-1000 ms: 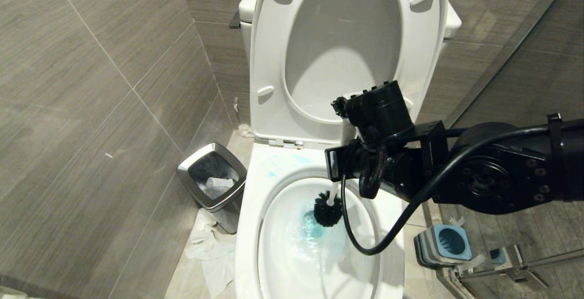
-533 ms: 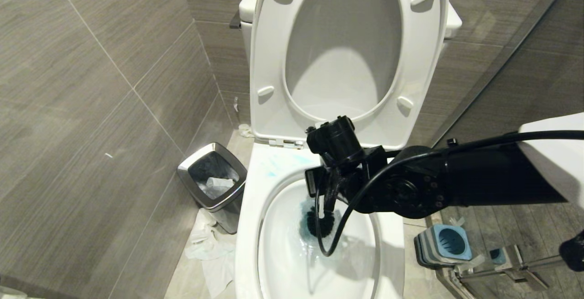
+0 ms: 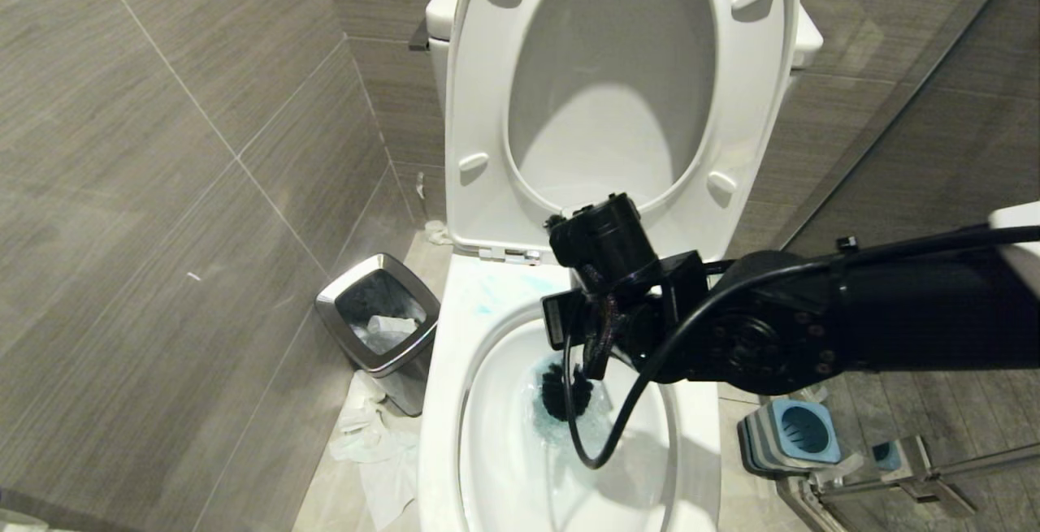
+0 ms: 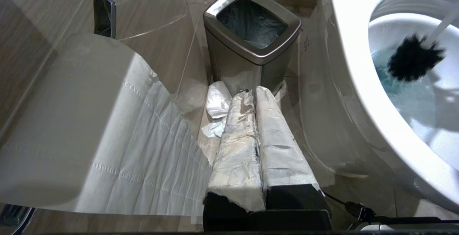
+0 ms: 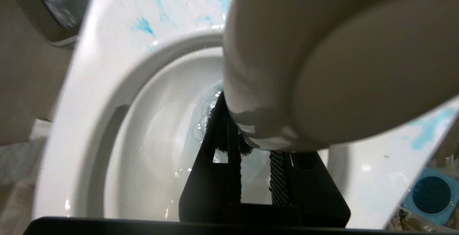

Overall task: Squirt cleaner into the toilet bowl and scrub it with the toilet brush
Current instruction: Scrub the toilet bowl

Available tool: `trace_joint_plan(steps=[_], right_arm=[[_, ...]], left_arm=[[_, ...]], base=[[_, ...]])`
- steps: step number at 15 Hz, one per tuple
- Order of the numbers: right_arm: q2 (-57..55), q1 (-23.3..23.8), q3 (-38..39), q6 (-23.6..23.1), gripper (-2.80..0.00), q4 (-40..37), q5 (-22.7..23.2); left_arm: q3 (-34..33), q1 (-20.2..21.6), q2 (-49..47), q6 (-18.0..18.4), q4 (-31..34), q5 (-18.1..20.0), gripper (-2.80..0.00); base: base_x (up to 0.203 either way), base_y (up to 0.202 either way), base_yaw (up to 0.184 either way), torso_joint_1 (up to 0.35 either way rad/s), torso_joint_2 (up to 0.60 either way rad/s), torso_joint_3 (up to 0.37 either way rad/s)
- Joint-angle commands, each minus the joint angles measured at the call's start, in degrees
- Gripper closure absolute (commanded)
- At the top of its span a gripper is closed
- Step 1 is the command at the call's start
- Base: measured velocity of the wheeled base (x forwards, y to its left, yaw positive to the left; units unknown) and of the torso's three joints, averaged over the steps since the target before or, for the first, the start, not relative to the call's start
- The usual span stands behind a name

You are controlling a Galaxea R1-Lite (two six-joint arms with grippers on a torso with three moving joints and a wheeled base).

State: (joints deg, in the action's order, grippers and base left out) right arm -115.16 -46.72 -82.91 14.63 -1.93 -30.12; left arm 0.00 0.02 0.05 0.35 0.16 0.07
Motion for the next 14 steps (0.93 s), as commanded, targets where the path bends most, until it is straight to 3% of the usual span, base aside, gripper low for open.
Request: trace_joint_plan(steps=[1, 5, 9, 12, 14], right_arm=[[11.12, -0.98, 1.50, 0.86, 0.00, -2.04, -0.22], [20.45, -3.24, 1.44, 3.06, 0.00, -9.12, -0.21], [22.83, -6.78, -6.19, 4.34, 0.00, -20.92, -0.23], [21.66, -6.90, -5.01, 4.44, 0.00, -21.54, -0.66], [18.40, -6.67, -3.40, 4.73, 0.00, -21.28, -5.68]], left_arm=[[-0.09, 0.05, -0.05, 0.00, 0.02, 0.01, 0.00], [-0.09, -0.02, -0.05, 0.00, 0.02, 0.01, 0.00], [-0.09, 0.06, -0.05, 0.00, 0.02, 0.01, 0.00], [-0.09, -0.02, -0.05, 0.00, 0.02, 0.01, 0.00], [-0.09, 0.00, -0.05, 0.00, 0.02, 0.01, 0.00]], base=[[0.000, 0.000, 0.000, 0.000, 0.00, 0.000], [0.000, 0.000, 0.000, 0.000, 0.00, 0.000], [0.000, 0.000, 0.000, 0.000, 0.00, 0.000], [0.000, 0.000, 0.000, 0.000, 0.00, 0.000], [0.000, 0.000, 0.000, 0.000, 0.00, 0.000]])
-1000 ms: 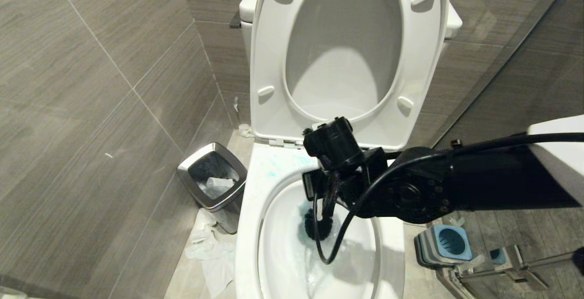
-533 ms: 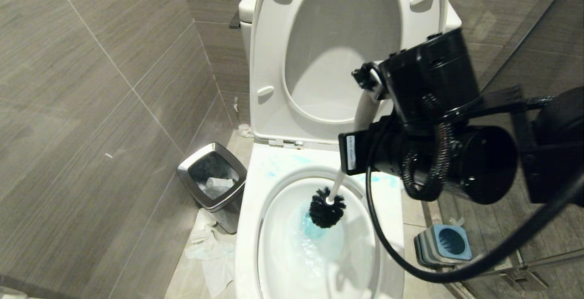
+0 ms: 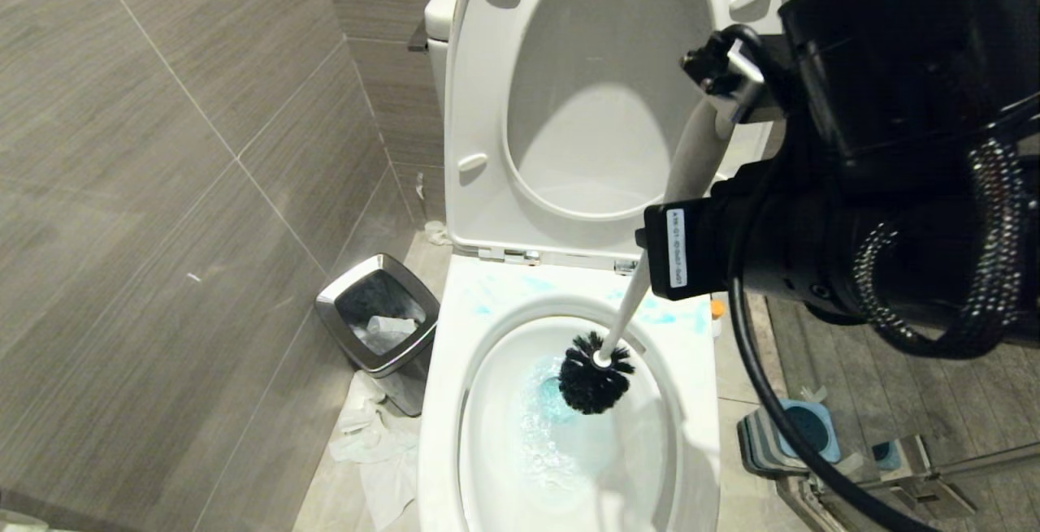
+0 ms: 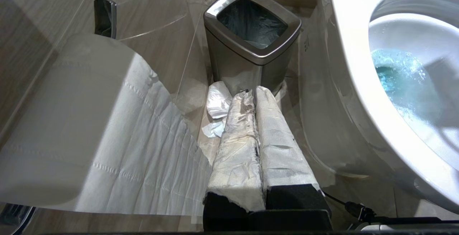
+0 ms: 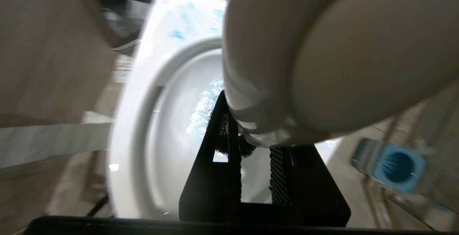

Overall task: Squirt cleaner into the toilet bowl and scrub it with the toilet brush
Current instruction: Scrub the toilet bowl

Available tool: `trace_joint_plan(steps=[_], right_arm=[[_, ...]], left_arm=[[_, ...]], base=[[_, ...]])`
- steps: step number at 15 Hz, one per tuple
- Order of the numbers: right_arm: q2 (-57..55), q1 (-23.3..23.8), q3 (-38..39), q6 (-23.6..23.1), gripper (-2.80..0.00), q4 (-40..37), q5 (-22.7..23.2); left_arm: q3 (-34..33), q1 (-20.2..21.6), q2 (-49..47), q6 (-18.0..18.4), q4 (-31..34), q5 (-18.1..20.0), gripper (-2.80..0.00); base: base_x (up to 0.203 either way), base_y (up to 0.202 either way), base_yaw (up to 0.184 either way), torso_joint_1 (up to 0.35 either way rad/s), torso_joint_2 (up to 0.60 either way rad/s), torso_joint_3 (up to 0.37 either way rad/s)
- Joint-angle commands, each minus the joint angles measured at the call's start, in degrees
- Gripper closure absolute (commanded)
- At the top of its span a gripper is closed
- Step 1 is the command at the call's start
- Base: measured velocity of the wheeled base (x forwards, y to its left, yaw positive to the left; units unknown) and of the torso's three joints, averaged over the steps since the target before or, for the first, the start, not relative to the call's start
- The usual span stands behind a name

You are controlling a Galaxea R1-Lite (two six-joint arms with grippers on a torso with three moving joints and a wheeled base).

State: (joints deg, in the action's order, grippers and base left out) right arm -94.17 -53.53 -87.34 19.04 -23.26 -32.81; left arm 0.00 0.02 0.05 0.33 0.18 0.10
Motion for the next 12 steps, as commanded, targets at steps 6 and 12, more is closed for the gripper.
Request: trace_joint_plan(steps=[6, 12], right_arm=[[-15.55, 1.83, -4.05, 3.28, 0.00, 3.63, -6.19], [-27.13, 6.25, -13.36, 3.54, 0.00, 4.15, -6.23]], left_arm=[[-0.09, 0.06, -0.05, 0.02, -0.01, -0.01, 0.00], [-0.09, 0.05, -0.05, 0.02, -0.01, -0.01, 0.00]], base=[[0.000, 0.000, 0.000, 0.000, 0.00, 0.000], [0.000, 0.000, 0.000, 0.000, 0.00, 0.000]])
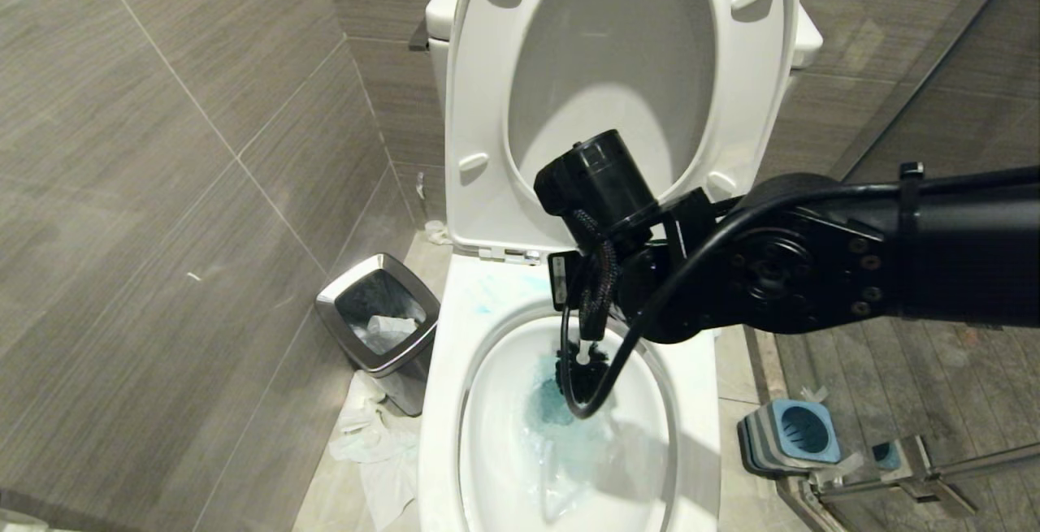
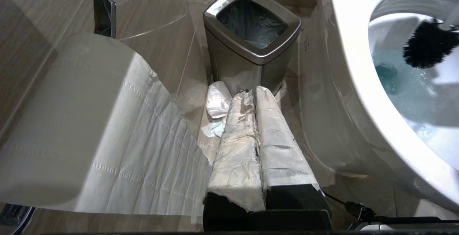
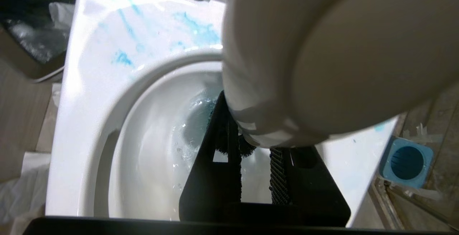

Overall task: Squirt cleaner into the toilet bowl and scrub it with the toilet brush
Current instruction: Scrub the toilet bowl

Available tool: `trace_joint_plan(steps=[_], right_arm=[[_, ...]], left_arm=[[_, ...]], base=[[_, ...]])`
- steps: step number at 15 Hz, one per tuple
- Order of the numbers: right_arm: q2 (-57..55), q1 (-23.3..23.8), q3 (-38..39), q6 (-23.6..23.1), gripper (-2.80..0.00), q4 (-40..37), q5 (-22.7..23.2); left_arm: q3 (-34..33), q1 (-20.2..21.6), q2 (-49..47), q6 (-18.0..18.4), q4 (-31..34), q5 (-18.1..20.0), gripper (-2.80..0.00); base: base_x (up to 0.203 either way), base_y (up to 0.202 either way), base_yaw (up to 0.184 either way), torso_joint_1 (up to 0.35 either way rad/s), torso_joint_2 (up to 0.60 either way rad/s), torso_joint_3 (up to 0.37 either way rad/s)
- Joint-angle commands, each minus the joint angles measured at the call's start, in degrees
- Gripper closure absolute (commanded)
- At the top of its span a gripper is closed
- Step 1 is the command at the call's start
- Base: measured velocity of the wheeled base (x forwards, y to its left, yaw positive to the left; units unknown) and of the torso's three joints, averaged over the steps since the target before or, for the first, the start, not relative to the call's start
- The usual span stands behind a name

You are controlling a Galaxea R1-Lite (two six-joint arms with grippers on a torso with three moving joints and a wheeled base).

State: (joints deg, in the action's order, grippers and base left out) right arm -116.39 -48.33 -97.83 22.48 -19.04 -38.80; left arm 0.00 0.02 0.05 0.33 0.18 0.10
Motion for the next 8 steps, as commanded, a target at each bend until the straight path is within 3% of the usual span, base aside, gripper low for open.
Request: trace_joint_plan(steps=[1, 4, 8], right_arm=[[-6.51, 1.32, -5.36, 0.09, 0.00, -0.10, -0.23], [-11.38, 1.27, -13.49, -0.48, 0.00, -0.22, -0.16], [-12.28, -3.86, -14.03, -1.11, 0.00, -0.36, 1.33]], left_arm=[[-0.09, -0.02, -0.05, 0.02, -0.01, -0.01, 0.00], [-0.09, 0.05, -0.05, 0.02, -0.01, -0.01, 0.00], [-0.09, 0.04, -0.05, 0.02, -0.01, -0.01, 0.00]], base=[[0.000, 0.000, 0.000, 0.000, 0.00, 0.000], [0.000, 0.000, 0.000, 0.000, 0.00, 0.000], [0.000, 0.000, 0.000, 0.000, 0.00, 0.000]])
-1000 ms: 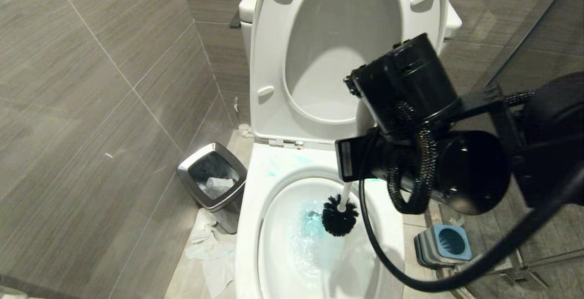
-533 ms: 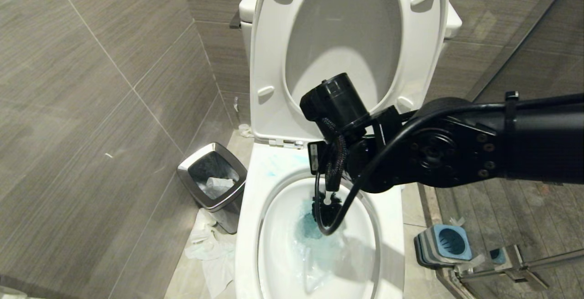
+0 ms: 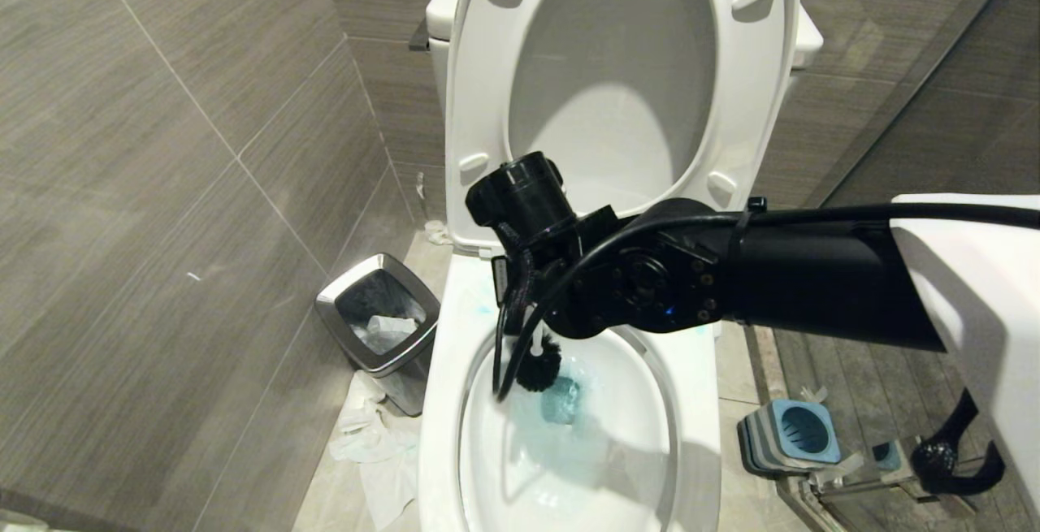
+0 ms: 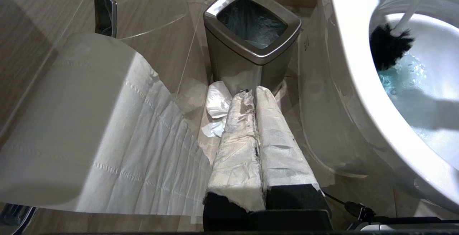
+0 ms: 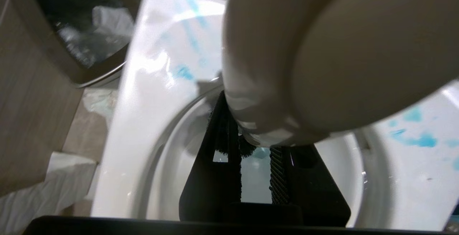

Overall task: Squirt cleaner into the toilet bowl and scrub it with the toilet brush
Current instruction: Scrub the toilet bowl

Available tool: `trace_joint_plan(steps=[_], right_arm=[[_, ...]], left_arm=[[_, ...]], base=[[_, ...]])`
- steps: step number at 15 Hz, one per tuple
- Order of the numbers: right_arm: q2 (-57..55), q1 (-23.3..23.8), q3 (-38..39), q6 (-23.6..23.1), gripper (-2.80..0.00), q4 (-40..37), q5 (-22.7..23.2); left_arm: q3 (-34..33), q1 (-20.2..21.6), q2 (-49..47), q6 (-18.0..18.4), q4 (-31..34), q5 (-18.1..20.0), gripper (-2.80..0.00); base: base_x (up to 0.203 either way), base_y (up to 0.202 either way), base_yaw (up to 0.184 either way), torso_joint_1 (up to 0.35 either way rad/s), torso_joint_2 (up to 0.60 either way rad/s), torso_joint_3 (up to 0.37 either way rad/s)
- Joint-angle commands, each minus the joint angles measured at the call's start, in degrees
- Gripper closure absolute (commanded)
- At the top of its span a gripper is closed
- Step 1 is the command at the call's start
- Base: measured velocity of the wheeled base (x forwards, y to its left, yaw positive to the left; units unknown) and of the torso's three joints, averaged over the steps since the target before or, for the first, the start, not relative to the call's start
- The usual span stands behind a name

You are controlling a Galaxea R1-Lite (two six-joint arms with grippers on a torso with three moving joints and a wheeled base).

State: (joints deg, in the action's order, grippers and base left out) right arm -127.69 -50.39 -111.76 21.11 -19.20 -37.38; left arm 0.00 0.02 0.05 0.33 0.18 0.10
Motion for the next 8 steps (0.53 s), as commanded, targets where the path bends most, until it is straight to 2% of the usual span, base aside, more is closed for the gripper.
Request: trace_joint_plan(steps=[1, 5, 8], right_arm=[[-0.56, -3.05, -0.05, 0.53, 0.00, -0.34, -0.01], [4.04, -7.03, 4.77, 1.15, 0.00, -1.82, 0.09], [9.91, -7.96, 15.55, 2.05, 0.00, -1.85, 0.08]], left_arm=[[-0.09, -0.02, -0.05, 0.02, -0.01, -0.01, 0.00], [-0.09, 0.01, -0.05, 0.02, -0.01, -0.01, 0.00], [-0.09, -0.01, -0.05, 0.02, -0.01, -0.01, 0.00]], base=[[0.000, 0.000, 0.000, 0.000, 0.00, 0.000], [0.000, 0.000, 0.000, 0.000, 0.00, 0.000], [0.000, 0.000, 0.000, 0.000, 0.00, 0.000]])
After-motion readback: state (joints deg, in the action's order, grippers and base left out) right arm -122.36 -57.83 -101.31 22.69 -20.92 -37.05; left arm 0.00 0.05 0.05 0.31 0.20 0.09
